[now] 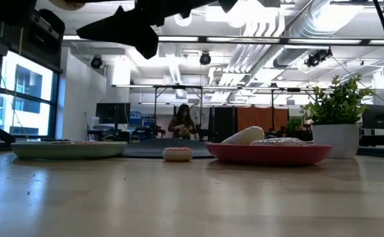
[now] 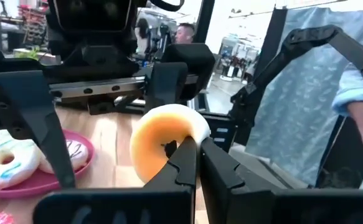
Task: Pick & Place donuts
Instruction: Put the small white doughnut on the blue plate
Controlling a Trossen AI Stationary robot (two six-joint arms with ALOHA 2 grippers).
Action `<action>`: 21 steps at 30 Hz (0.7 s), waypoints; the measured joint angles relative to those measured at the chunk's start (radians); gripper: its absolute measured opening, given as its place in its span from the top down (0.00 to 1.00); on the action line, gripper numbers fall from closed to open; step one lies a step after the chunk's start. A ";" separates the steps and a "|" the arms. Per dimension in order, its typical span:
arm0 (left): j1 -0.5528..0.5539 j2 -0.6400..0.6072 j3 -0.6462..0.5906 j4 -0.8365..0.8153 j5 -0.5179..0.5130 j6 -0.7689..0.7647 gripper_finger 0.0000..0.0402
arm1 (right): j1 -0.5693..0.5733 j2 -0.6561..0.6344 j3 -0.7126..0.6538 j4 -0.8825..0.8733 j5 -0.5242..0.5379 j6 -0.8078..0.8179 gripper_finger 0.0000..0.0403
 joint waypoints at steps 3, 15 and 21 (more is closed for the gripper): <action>0.000 0.000 0.000 -0.013 0.020 0.000 1.00 | 0.002 0.000 0.000 -0.002 0.006 -0.002 0.41; 0.000 0.000 -0.006 -0.058 0.005 -0.039 1.00 | 0.002 -0.004 0.000 -0.015 -0.002 -0.002 0.48; 0.000 -0.007 -0.044 -0.064 -0.052 -0.103 1.00 | 0.013 -0.017 0.000 -0.052 -0.003 -0.003 0.51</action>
